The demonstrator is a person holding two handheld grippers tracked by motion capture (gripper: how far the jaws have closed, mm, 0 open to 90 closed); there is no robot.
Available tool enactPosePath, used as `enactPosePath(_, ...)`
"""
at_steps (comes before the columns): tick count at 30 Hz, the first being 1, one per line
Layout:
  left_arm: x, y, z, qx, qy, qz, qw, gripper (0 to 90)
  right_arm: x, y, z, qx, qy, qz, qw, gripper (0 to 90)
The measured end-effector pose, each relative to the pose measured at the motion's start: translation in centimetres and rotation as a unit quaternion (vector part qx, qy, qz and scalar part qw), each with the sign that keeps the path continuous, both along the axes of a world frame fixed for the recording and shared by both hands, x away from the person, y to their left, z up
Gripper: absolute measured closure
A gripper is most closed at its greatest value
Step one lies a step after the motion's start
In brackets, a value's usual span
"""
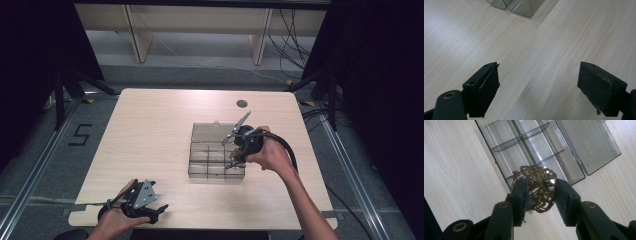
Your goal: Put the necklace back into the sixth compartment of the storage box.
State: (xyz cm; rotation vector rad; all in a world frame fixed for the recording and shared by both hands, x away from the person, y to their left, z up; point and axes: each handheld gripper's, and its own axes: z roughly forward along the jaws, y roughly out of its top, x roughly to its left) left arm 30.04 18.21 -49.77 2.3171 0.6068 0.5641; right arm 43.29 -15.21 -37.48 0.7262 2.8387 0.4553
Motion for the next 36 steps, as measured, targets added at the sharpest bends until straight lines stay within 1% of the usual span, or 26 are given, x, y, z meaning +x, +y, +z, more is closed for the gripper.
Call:
enactPosePath(1,0.0,-0.1,0.0,-0.008,0.003,0.000,1.0000,17.0,0.1,0.0,-0.1,0.002,0.002,0.002,1.0000,62.2)
enactPosePath(2,-0.1,-0.1,0.0,-0.008,0.002,0.001,1.0000,17.0,0.1,0.1,-0.3,0.000,0.005,-0.008,1.0000,62.2)
enactPosePath(3,-0.1,-0.1,0.0,-0.008,0.002,0.001,1.0000,17.0,0.1,0.1,-0.3,0.000,0.005,-0.008,1.0000,62.2)
enactPosePath(4,0.0,0.0,0.0,-0.001,0.001,0.000,1.0000,17.0,0.4,0.2,-0.8,-0.003,0.010,-0.008,0.9999,62.2)
enactPosePath(5,-0.1,-0.1,-0.1,-0.009,0.004,0.000,1.0000,17.0,0.6,0.2,-1.0,-0.004,0.011,-0.008,0.9999,62.2)
enactPosePath(6,0.0,0.0,0.0,-0.001,0.001,0.000,1.0000,17.0,0.6,0.2,-1.2,-0.004,0.013,-0.009,0.9999,62.2)
enactPosePath(8,0.0,0.0,0.0,-0.001,0.002,0.000,1.0000,17.0,0.8,0.1,-1.3,-0.004,0.011,-0.004,0.9999,62.2)
enactPosePath(9,0.0,0.0,0.0,-0.001,0.003,-0.001,1.0000,17.0,0.9,0.2,-1.6,-0.012,0.012,-0.004,0.9999,62.2)
enactPosePath(10,0.0,0.0,0.0,-0.001,0.003,-0.001,1.0000,17.0,0.9,0.2,-1.6,-0.012,0.012,-0.004,0.9999,62.2)
enactPosePath(11,0.0,0.0,0.0,-0.001,0.002,0.000,1.0000,17.0,1.0,0.3,-1.7,-0.012,0.013,-0.010,0.9998,62.2)
enactPosePath(13,0.0,0.0,0.0,-0.001,0.002,0.000,1.0000,17.0,1.1,0.4,-1.8,-0.015,0.014,-0.010,0.9997,62.2)
enactPosePath(18,0.0,0.0,0.0,-0.001,0.002,0.000,1.0000,17.0,1.2,0.6,-2.2,-0.019,0.022,-0.004,0.9996,62.2)
enactPosePath(19,0.0,0.0,0.0,-0.001,0.003,0.000,1.0000,17.0,1.3,0.7,-2.6,-0.024,0.023,-0.004,0.9994,62.2)
enactPosePath(21,0.0,0.0,0.0,-0.002,0.003,-0.001,1.0000,17.0,1.4,0.8,-3.0,-0.023,0.031,-0.004,0.9993,62.2)
enactPosePath(22,0.0,-0.1,0.0,0.005,-0.001,0.003,1.0000,17.0,1.4,0.8,-3.0,-0.023,0.031,-0.004,0.9993,62.2)
enactPosePath(23,0.0,0.0,0.0,-0.002,0.003,-0.001,1.0000,17.0,1.5,0.8,-3.4,-0.026,0.035,-0.004,0.9990,62.2)
enactPosePath(25,0.0,0.0,0.0,-0.001,0.003,0.000,1.0000,17.0,1.6,0.8,-3.5,-0.026,0.039,-0.006,0.9989,62.2)
enactPosePath(27,0.0,0.0,0.0,-0.001,0.002,0.000,1.0000,17.0,1.7,0.9,-3.8,-0.027,0.039,-0.003,0.9989,62.2)
enactPosePath(28,0.0,0.0,0.0,-0.001,0.003,0.000,1.0000,17.0,1.8,1.0,-3.9,-0.029,0.043,0.000,0.9987,62.2)
enactPosePath(29,-0.1,-0.1,-0.1,-0.007,0.005,-0.001,1.0000,17.0,1.8,1.1,-4.0,-0.028,0.046,-0.003,0.9986,62.2)
enactPosePath(30,-0.1,-0.1,-0.1,-0.007,0.005,-0.001,1.0000,17.0,1.7,1.2,-4.1,-0.030,0.046,-0.004,0.9985,62.2)
enactPosePath(31,-0.1,-0.1,0.0,0.003,0.000,0.003,1.0000,17.0,1.8,1.3,-4.2,-0.030,0.049,0.004,0.9983,62.2)
enactPosePath(32,0.0,0.0,0.0,0.001,0.002,0.000,1.0000,17.0,1.9,1.4,-4.3,-0.033,0.050,0.006,0.9982,62.2)
enactPosePath(33,0.0,0.0,0.0,0.001,0.002,0.000,1.0000,17.0,1.8,1.5,-4.4,-0.034,0.055,-0.001,0.9979,62.2)
enactPosePath(35,0.0,0.0,0.0,-0.001,0.002,0.000,1.0000,17.0,1.8,1.6,-4.5,-0.032,0.056,0.000,0.9979,62.2)
enactPosePath(36,0.0,0.0,0.0,-0.001,0.003,-0.001,1.0000,17.0,1.9,1.7,-4.8,-0.034,0.060,0.004,0.9976,62.2)
